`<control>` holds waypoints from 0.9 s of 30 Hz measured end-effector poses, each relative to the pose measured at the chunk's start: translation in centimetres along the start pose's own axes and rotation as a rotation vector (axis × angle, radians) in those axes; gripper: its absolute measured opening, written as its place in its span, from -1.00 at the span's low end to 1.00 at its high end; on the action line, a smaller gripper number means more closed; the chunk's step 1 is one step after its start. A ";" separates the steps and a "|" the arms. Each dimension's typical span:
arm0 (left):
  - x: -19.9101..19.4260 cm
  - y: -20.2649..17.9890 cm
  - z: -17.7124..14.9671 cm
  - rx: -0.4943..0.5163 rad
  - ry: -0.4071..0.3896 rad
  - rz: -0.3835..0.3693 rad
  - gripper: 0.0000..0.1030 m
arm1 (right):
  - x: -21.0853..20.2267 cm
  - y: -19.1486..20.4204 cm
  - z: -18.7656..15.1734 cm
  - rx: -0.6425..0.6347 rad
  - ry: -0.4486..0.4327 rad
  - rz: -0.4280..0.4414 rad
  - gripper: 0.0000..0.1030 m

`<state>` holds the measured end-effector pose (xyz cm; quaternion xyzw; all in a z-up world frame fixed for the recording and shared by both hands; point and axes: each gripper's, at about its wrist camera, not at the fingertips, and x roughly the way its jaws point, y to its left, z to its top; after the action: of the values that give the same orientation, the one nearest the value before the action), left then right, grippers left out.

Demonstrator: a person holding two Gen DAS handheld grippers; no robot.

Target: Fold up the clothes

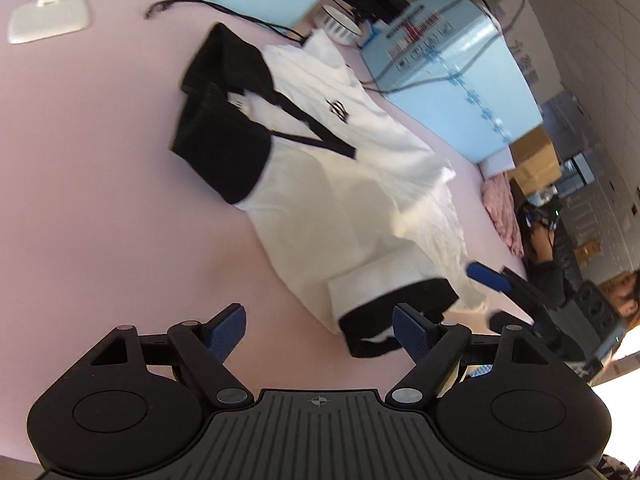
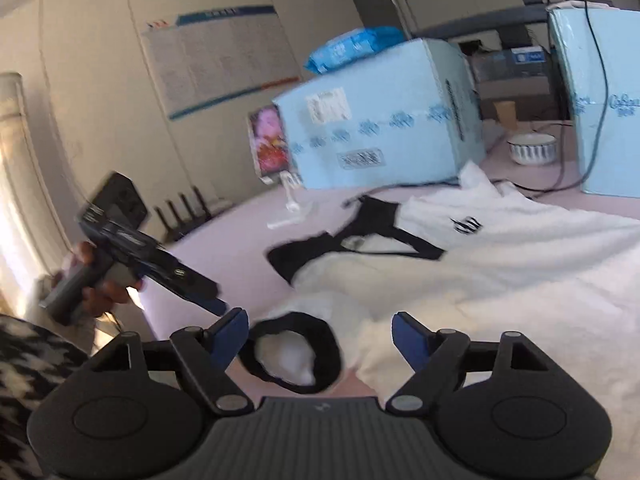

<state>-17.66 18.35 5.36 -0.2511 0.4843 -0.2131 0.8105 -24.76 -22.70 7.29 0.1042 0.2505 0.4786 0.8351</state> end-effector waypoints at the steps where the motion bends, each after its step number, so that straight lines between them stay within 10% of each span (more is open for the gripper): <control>1: -0.4 0.4 0.2 -0.020 -0.026 0.009 0.60 | 0.5 0.7 0.2 -0.024 0.023 0.049 0.59; 8: -0.3 1.3 0.0 -0.056 -0.049 0.003 0.61 | 10.2 3.6 -1.3 -0.166 0.320 0.025 0.50; 11: 0.1 1.5 -0.5 -0.046 -0.025 -0.003 0.60 | 13.5 4.3 -2.3 -0.306 0.384 -0.143 -0.08; 13: 0.0 1.6 -0.9 -0.042 -0.021 -0.004 0.61 | 13.9 5.0 -2.6 -0.398 0.373 -0.170 -0.93; 15: -0.2 2.0 -1.1 -0.041 -0.024 0.004 0.61 | 13.4 5.2 -2.2 -0.373 0.381 -0.106 -0.93; 23: -0.2 4.0 -0.8 -0.096 -0.059 -0.014 0.61 | 7.6 -0.7 6.3 -0.080 0.023 -0.020 -0.89; 24: 0.0 4.0 -0.8 -0.098 -0.055 -0.023 0.61 | 7.3 -2.6 7.1 -0.026 -0.030 -0.082 -0.60; 25: 0.3 4.0 -0.7 -0.099 -0.048 -0.030 0.61 | 7.4 -4.6 7.5 0.012 -0.063 -0.242 0.15; 27: 0.8 4.1 -0.5 -0.099 -0.031 -0.036 0.61 | 7.4 -8.6 8.2 0.091 -0.124 -0.542 0.56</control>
<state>-17.37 21.00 2.07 -0.3029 0.4771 -0.1995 0.8005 -11.03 -20.30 8.34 0.0999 0.2391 0.2188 0.9407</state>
